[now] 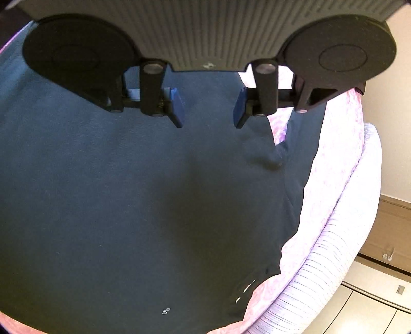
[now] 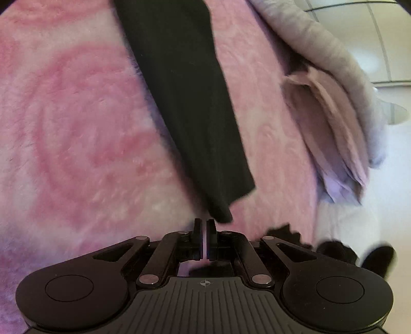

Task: Fold clothes

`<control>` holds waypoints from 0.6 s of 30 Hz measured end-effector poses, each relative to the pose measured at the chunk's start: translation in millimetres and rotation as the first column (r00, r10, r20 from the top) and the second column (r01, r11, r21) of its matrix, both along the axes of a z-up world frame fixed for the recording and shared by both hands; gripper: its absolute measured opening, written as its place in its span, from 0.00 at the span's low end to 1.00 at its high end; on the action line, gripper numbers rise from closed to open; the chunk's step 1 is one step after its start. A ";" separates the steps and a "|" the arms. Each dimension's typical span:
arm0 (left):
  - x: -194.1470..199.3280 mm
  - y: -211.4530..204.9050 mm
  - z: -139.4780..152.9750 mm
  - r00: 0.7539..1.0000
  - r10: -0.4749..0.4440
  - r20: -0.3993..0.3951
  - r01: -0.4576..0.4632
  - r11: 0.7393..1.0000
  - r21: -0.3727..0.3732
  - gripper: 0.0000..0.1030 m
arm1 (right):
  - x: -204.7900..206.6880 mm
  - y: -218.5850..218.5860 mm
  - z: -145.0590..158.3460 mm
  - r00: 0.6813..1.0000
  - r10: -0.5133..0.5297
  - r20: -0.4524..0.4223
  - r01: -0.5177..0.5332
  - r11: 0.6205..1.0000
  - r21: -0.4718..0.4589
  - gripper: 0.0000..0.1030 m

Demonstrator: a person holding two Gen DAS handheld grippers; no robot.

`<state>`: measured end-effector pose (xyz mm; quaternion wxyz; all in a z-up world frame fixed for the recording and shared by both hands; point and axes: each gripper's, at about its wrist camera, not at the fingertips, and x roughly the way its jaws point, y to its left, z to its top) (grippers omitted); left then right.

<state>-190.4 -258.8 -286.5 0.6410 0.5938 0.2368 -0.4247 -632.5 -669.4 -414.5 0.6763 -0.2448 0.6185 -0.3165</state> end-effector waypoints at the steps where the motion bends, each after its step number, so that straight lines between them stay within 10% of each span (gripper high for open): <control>1: 3.2 2.5 -1.8 1.000 0.001 -0.005 -0.001 1.000 -0.003 0.37 | 0.4 10.8 5.6 0.999 -0.029 0.037 0.029 0.999 0.017 0.00; 7: 20.5 64.2 -12.3 0.997 -0.013 -0.082 0.013 1.000 0.004 0.40 | 20.8 108.9 41.1 0.928 -0.225 0.297 0.148 0.954 0.262 0.10; 14: 62.0 160.3 -16.6 0.969 -0.034 -0.245 0.004 0.992 -0.122 0.44 | 71.3 257.6 75.1 0.763 -0.352 0.542 -0.060 0.797 0.601 0.46; 18: 75.9 189.6 -17.1 0.956 -0.102 -0.274 0.033 0.969 -0.245 0.48 | 107.0 322.9 65.1 0.772 -0.260 0.580 -0.200 0.767 0.610 0.48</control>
